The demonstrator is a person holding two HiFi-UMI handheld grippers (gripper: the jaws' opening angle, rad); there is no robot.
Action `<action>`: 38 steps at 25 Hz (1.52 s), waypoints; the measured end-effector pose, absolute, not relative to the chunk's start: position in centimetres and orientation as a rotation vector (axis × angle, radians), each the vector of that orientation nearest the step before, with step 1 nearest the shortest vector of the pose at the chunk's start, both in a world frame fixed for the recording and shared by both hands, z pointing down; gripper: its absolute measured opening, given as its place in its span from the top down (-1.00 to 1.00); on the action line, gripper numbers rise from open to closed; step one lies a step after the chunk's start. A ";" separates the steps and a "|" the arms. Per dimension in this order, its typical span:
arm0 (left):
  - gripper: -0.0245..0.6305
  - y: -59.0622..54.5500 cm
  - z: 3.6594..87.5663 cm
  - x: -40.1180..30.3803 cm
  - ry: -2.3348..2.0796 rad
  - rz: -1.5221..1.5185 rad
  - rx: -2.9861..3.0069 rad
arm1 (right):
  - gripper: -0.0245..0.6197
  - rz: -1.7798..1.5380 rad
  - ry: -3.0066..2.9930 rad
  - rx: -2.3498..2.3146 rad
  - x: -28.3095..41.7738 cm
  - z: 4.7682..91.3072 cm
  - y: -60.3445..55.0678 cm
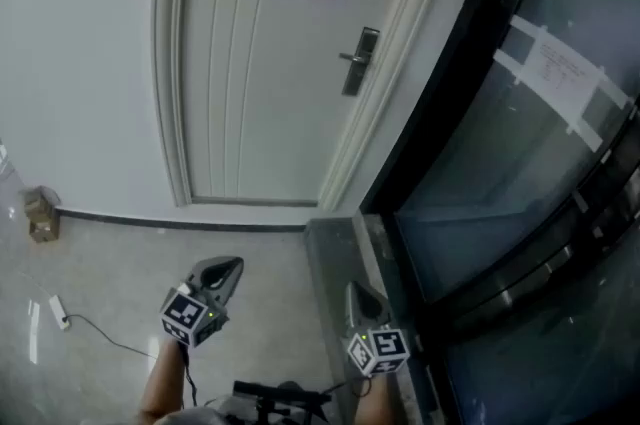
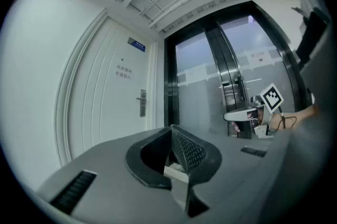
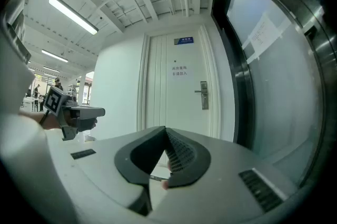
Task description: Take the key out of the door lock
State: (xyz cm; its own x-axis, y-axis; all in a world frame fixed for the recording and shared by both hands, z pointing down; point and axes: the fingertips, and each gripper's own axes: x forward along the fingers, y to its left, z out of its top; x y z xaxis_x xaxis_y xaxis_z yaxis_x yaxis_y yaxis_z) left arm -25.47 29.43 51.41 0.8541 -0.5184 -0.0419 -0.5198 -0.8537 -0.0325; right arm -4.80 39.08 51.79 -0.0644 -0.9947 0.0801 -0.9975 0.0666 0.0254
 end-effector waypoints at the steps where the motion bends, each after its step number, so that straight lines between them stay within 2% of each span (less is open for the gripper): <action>1: 0.90 29.3 51.5 -25.3 0.839 0.049 -2.987 | 0.91 0.049 -2.243 2.094 -4.6 51.9 39.0; 14: 0.90 25.3 52.1 -22.2 0.862 0.041 -2.997 | 0.90 0.070 -2.225 2.107 -0.9 52.7 34.5; 38: 0.90 11.3 50.3 -9.0 0.950 0.026 -2.959 | 0.90 0.057 -2.306 2.085 12.9 51.0 19.3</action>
